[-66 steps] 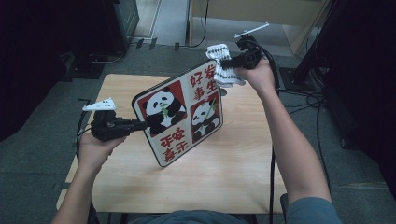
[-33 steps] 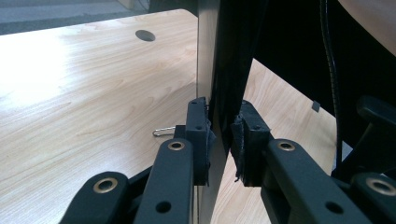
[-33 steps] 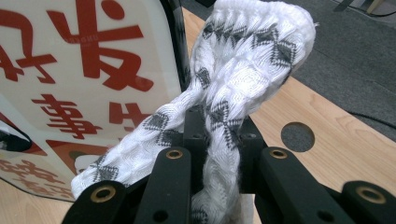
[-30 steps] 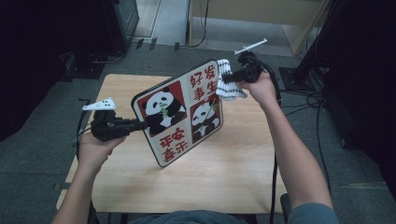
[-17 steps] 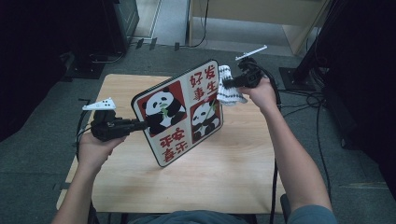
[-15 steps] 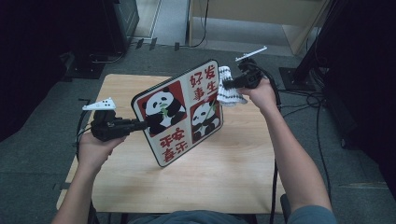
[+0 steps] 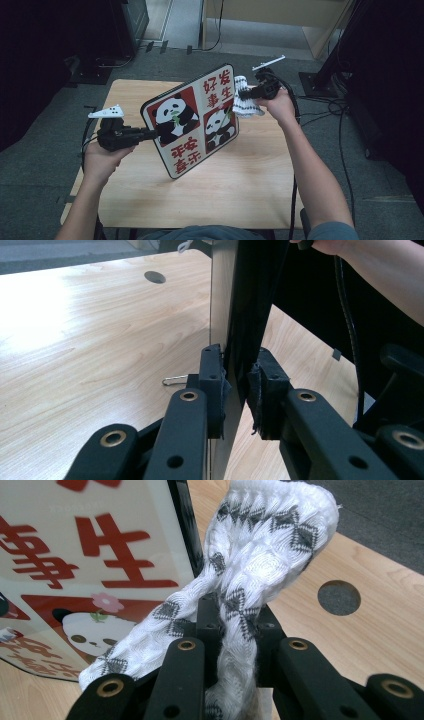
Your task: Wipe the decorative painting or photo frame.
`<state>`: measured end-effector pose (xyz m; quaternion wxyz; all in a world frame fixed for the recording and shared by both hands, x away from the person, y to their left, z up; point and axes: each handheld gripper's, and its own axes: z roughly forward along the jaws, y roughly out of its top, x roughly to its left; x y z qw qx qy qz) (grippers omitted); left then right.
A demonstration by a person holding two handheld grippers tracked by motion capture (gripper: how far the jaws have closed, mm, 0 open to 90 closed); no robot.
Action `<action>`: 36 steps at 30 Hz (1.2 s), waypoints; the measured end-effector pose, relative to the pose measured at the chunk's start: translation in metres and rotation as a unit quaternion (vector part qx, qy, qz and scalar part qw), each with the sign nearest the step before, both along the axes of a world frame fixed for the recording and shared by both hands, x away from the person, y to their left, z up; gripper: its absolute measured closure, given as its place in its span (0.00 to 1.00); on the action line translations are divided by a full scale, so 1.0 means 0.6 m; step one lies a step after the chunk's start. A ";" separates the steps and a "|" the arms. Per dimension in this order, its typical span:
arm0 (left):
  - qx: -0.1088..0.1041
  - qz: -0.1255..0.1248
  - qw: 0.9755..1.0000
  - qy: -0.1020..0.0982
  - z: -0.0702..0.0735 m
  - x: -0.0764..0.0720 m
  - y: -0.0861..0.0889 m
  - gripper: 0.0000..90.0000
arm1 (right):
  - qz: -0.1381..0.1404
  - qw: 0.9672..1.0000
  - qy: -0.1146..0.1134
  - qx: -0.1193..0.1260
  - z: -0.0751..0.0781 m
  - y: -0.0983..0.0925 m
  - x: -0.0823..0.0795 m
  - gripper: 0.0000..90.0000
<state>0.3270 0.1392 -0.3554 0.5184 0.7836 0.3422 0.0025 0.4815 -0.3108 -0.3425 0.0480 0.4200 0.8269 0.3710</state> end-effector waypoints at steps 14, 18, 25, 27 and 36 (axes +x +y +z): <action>0.000 0.002 1.000 -0.002 0.000 0.000 0.000 0.87 | -0.002 1.000 0.008 0.000 -0.027 -0.006 -0.004 0.89; 0.000 0.001 1.000 -0.002 0.000 0.000 0.000 0.87 | -0.003 1.000 0.012 -0.002 -0.030 -0.005 -0.004 0.89; 0.000 0.001 1.000 -0.002 0.000 0.000 -0.001 0.87 | -0.006 1.000 0.010 0.001 -0.044 -0.008 -0.009 0.89; 0.000 0.001 1.000 -0.003 0.000 0.000 -0.001 0.87 | -0.008 1.000 0.015 0.000 -0.052 -0.009 -0.009 0.89; 0.000 0.002 1.000 -0.003 -0.001 0.000 -0.001 0.87 | -0.017 1.000 0.021 -0.003 -0.076 -0.011 -0.019 0.89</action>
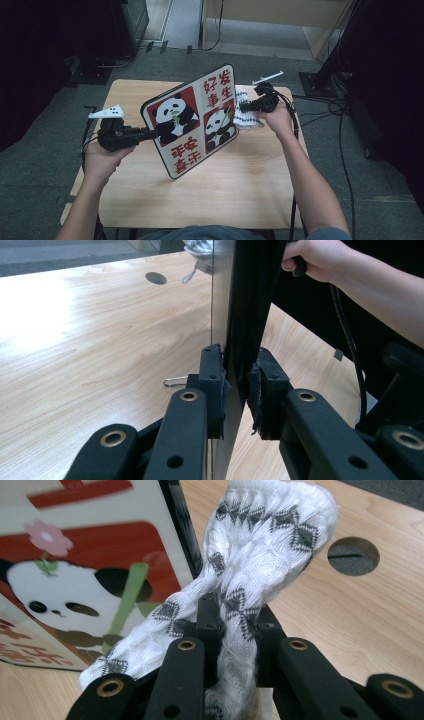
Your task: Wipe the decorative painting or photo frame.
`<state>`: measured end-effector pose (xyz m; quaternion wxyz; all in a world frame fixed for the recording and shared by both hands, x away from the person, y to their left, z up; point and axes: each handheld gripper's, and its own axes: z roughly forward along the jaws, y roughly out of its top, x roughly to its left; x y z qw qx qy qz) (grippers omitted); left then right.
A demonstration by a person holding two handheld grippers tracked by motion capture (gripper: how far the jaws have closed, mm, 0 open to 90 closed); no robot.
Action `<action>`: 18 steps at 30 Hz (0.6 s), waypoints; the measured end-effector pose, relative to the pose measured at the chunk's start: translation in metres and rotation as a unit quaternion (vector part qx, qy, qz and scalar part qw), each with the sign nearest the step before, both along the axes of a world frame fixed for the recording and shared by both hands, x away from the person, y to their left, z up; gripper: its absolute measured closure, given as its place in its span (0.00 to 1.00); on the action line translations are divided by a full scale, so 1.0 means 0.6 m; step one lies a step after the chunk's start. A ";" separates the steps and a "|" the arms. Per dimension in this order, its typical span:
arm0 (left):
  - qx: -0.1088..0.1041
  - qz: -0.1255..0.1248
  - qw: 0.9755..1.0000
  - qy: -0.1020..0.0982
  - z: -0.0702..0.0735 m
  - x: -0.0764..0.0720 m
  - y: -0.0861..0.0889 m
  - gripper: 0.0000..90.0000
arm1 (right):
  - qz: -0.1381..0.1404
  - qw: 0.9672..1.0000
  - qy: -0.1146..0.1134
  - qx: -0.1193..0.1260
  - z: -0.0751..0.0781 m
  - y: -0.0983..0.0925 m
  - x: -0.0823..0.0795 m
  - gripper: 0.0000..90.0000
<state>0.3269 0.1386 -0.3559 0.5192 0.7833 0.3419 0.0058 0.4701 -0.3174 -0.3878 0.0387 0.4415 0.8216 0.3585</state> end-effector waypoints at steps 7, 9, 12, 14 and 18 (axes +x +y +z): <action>0.001 0.002 1.000 -0.001 0.000 0.000 0.000 0.87 | -0.002 1.000 0.003 -0.002 -0.020 -0.005 -0.007 0.89; 0.001 0.002 1.000 -0.001 0.000 0.000 0.000 0.87 | 0.000 1.000 0.000 -0.004 -0.027 -0.006 -0.009 0.89; 0.001 0.002 1.000 -0.001 0.000 0.000 0.000 0.87 | -0.002 1.000 0.003 -0.004 -0.033 -0.007 -0.011 0.89; 0.002 0.001 1.000 -0.001 0.000 0.000 0.000 0.87 | -0.003 1.000 0.005 -0.006 -0.038 -0.008 -0.012 0.89; 0.003 0.001 1.000 -0.001 0.000 0.001 0.001 0.87 | -0.003 1.000 0.013 -0.007 -0.048 -0.009 -0.013 0.89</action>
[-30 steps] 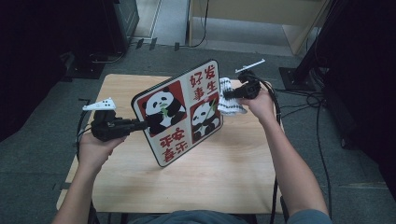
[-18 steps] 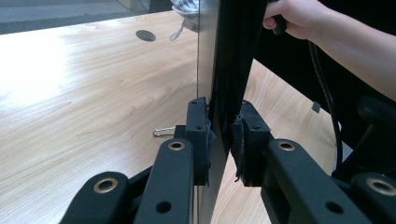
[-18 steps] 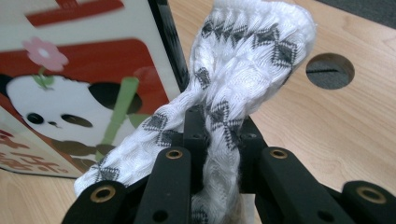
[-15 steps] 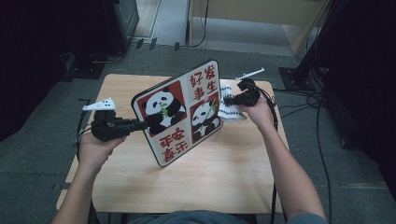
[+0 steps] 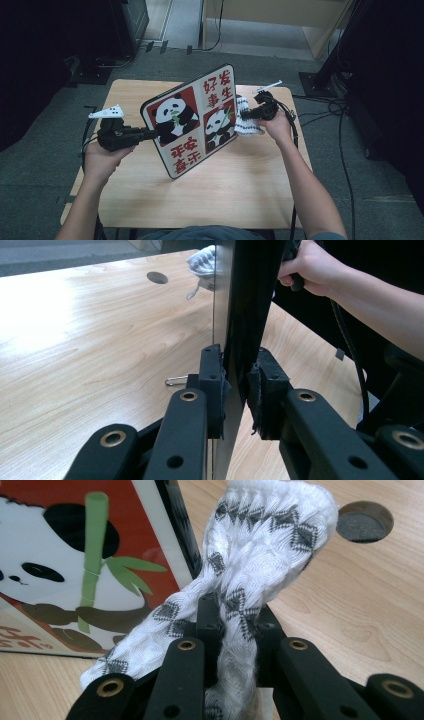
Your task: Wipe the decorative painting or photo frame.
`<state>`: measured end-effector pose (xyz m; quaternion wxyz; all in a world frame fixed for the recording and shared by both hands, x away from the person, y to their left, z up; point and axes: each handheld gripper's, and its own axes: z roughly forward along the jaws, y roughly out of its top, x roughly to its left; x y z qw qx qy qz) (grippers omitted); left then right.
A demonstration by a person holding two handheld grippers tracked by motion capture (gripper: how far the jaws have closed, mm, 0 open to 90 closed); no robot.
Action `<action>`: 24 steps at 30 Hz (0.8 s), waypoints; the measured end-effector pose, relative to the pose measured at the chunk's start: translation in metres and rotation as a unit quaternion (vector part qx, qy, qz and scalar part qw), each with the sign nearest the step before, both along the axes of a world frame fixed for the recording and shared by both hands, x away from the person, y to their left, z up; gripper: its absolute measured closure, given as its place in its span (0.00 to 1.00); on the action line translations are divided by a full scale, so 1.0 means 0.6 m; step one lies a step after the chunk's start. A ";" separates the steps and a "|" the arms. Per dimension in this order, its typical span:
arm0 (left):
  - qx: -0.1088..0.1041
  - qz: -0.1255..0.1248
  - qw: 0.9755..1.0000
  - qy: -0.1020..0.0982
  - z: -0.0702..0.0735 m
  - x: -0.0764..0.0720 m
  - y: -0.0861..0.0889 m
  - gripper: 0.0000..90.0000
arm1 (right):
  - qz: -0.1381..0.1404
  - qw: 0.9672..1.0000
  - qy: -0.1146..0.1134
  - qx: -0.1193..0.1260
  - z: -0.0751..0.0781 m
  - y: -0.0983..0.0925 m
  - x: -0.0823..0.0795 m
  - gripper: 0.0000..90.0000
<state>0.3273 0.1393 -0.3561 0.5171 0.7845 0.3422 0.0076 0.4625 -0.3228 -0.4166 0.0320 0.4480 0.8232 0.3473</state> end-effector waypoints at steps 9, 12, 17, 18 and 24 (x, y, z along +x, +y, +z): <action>0.000 0.001 1.000 0.000 0.000 0.000 -0.001 0.87 | -0.001 1.000 -0.002 0.005 -0.023 -0.007 -0.006 0.89; 0.001 0.000 1.000 0.000 0.000 0.000 -0.002 0.87 | -0.005 1.000 0.003 -0.003 -0.033 -0.005 -0.010 0.89; 0.002 0.000 1.000 -0.001 0.000 0.000 -0.002 0.87 | -0.008 1.000 0.001 -0.004 -0.049 -0.007 -0.013 0.89; 0.002 0.000 1.000 -0.002 0.000 0.000 -0.002 0.87 | -0.007 1.000 0.005 -0.002 -0.053 -0.009 -0.013 0.89; 0.003 0.001 1.000 -0.002 0.000 -0.001 -0.003 0.87 | -0.017 1.000 0.021 0.003 -0.072 -0.013 -0.017 0.89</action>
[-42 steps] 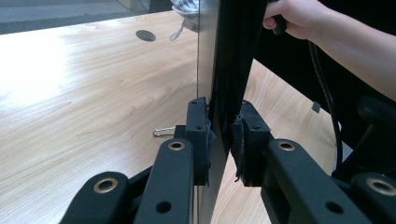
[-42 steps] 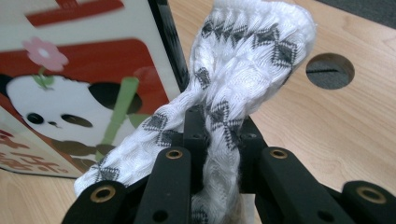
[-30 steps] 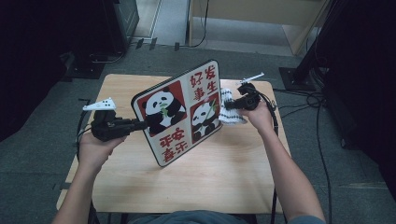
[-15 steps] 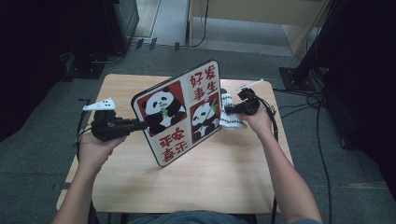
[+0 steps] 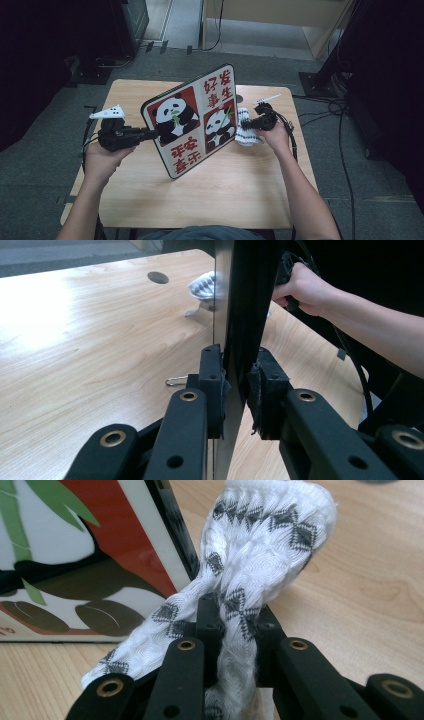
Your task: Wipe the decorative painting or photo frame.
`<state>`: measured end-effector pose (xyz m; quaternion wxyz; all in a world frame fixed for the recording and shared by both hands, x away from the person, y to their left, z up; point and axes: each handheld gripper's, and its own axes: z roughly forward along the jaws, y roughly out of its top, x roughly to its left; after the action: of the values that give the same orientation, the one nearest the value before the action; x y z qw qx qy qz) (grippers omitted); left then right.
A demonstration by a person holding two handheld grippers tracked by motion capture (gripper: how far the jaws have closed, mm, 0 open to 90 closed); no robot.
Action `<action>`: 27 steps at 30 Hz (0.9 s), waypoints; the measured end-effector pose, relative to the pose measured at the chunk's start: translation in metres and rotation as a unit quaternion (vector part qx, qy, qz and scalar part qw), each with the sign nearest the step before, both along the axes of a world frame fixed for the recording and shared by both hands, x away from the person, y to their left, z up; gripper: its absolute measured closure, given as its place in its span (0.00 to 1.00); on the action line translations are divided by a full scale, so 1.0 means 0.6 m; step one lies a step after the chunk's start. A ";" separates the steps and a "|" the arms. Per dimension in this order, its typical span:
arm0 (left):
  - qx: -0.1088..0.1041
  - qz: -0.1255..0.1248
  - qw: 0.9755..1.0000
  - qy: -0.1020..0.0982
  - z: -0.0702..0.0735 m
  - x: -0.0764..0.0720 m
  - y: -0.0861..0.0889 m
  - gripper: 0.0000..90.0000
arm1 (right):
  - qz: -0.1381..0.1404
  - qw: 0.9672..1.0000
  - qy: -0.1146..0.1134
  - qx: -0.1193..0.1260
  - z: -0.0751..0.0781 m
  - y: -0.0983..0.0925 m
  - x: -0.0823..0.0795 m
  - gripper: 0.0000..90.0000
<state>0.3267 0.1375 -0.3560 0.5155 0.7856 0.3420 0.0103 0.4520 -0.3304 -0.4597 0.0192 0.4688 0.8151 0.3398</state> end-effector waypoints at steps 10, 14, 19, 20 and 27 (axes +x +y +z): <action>0.005 0.000 1.000 -0.001 -0.001 -0.001 0.001 0.87 | -0.005 1.000 0.012 -0.005 -0.019 -0.008 0.000 0.89; 0.006 0.000 1.000 -0.001 -0.001 -0.002 0.001 0.87 | -0.017 1.000 0.001 0.001 -0.009 -0.021 -0.001 0.89; 0.007 0.001 1.000 0.000 -0.001 -0.002 0.001 0.87 | -0.025 1.000 -0.017 -0.008 -0.001 -0.036 -0.001 0.89; 0.007 0.002 1.000 0.000 -0.001 -0.002 0.001 0.87 | -0.031 0.999 -0.018 -0.009 0.002 -0.038 -0.002 0.89; 0.007 0.004 1.000 0.004 -0.001 -0.001 0.001 0.86 | -0.054 0.998 -0.034 -0.017 0.012 -0.066 -0.004 0.89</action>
<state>0.3258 0.1380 -0.3564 0.5088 0.7877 0.3472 0.0114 0.4497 -0.3700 -0.4523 0.0737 0.4998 0.7931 0.3402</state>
